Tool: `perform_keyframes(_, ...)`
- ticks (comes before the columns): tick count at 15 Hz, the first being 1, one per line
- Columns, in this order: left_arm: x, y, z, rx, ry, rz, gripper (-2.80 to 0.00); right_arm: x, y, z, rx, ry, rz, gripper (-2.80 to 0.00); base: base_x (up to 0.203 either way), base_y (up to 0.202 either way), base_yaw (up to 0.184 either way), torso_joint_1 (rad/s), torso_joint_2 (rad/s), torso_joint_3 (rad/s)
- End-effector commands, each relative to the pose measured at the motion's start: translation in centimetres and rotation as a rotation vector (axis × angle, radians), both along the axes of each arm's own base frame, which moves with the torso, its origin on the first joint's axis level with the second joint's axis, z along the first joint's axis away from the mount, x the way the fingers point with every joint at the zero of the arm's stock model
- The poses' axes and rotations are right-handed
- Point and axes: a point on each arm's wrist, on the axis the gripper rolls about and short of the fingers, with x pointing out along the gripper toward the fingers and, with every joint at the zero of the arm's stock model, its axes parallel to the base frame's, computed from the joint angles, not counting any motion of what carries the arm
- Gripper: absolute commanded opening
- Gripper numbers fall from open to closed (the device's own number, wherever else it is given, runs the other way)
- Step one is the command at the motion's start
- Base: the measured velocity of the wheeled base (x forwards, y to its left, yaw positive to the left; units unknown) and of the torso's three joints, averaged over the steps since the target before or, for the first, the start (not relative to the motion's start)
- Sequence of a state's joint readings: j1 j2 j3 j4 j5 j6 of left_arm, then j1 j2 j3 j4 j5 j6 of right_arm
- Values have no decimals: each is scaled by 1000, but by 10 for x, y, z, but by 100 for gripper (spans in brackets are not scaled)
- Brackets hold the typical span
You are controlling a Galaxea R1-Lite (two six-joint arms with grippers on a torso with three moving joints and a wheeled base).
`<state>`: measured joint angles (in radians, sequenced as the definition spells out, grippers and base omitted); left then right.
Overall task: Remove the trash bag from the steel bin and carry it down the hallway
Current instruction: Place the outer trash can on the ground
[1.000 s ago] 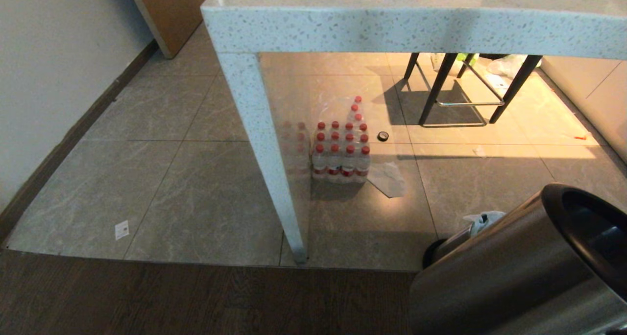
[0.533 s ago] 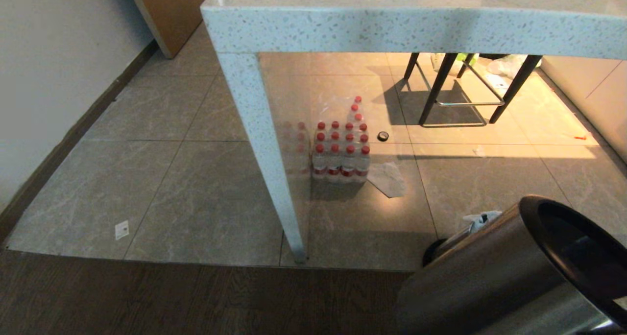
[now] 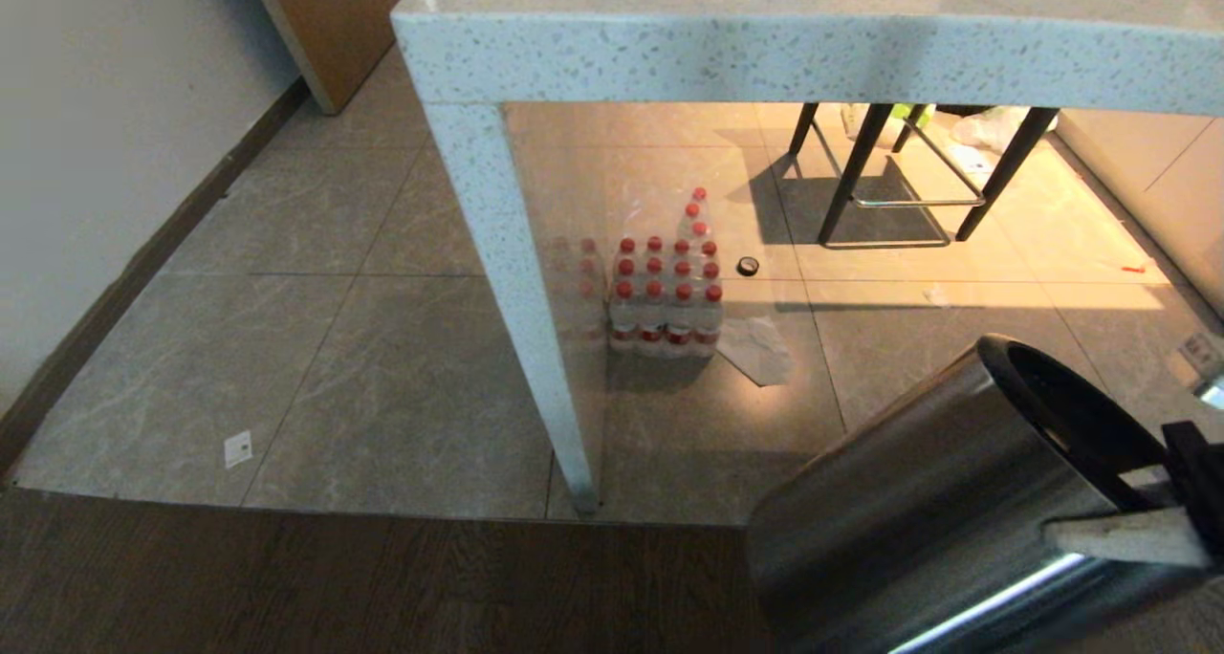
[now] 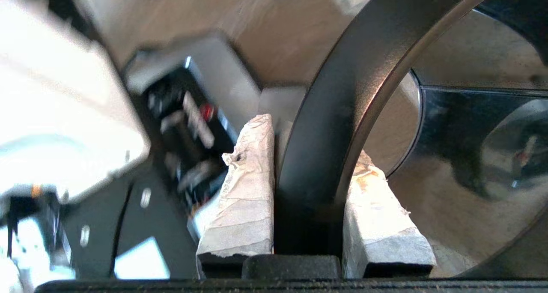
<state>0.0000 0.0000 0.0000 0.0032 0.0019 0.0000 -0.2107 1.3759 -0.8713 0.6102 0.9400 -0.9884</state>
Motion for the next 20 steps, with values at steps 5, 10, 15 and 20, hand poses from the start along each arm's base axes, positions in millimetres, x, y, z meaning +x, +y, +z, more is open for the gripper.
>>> perform_keyframes(5,0,0,0,0,1,1,-280,34,18,-15,72,80,18,-280,0,0,0,0,0,0)
perform_keyframes(10,0,0,0,0,1,1,-280,64,25,-42,74,117,50,-280,0,0,0,0,0,0)
perform_keyframes(15,0,0,0,0,1,0,-280,128,22,-59,49,76,-140,-280,0,0,0,0,0,0)
perform_keyframes(20,0,0,0,0,1,0,-280,170,20,-74,37,-26,-224,-280,0,0,0,0,0,0)
